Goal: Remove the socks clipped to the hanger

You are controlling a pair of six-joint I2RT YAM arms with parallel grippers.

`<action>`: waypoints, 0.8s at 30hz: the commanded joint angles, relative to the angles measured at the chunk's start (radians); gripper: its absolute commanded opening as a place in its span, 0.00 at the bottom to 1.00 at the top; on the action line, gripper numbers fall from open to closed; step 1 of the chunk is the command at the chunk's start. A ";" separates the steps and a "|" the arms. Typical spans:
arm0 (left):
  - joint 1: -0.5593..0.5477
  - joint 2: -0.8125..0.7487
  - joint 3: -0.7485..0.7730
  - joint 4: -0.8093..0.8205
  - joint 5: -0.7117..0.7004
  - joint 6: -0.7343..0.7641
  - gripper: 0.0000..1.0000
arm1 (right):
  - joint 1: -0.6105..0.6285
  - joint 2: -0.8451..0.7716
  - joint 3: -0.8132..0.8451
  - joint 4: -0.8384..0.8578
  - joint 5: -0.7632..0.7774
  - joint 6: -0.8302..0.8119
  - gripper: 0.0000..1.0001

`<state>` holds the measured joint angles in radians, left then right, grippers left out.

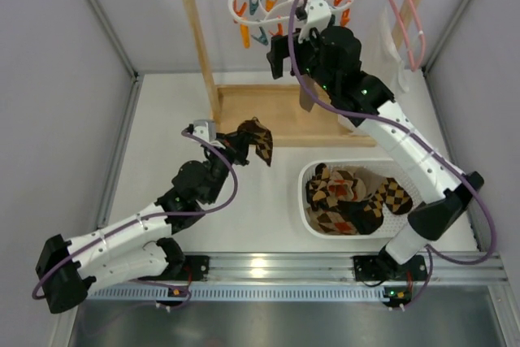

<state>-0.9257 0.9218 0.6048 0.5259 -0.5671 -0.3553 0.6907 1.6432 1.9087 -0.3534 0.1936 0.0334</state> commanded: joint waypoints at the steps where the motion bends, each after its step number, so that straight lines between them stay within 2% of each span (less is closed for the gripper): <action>1: -0.009 -0.058 -0.025 -0.070 0.197 -0.046 0.00 | 0.000 -0.163 -0.083 0.088 -0.014 0.025 0.99; 6: -0.012 -0.101 -0.042 -0.081 0.413 -0.074 0.00 | -0.002 -0.412 -0.324 0.076 0.001 0.048 0.99; 13: -0.015 -0.043 0.001 -0.079 0.600 -0.123 0.00 | -0.002 -0.738 -0.592 -0.160 0.081 0.092 0.99; 17: -0.041 0.027 0.045 -0.081 0.631 -0.106 0.00 | -0.002 -0.931 -0.701 -0.278 0.217 0.114 0.99; 20: -0.074 0.090 0.096 -0.081 0.644 -0.079 0.00 | -0.002 -1.025 -0.721 -0.340 0.265 0.141 0.99; 22: -0.134 0.159 0.156 -0.116 0.592 -0.022 0.00 | -0.002 -1.062 -0.723 -0.397 0.282 0.149 1.00; 24: -0.195 0.248 0.211 -0.182 0.459 0.038 0.00 | -0.003 -1.103 -0.720 -0.439 0.293 0.158 0.99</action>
<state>-1.0420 1.0832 0.7136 0.3843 -0.0021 -0.4118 0.6910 0.5804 1.1904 -0.6853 0.4168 0.1596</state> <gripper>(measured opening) 0.021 0.993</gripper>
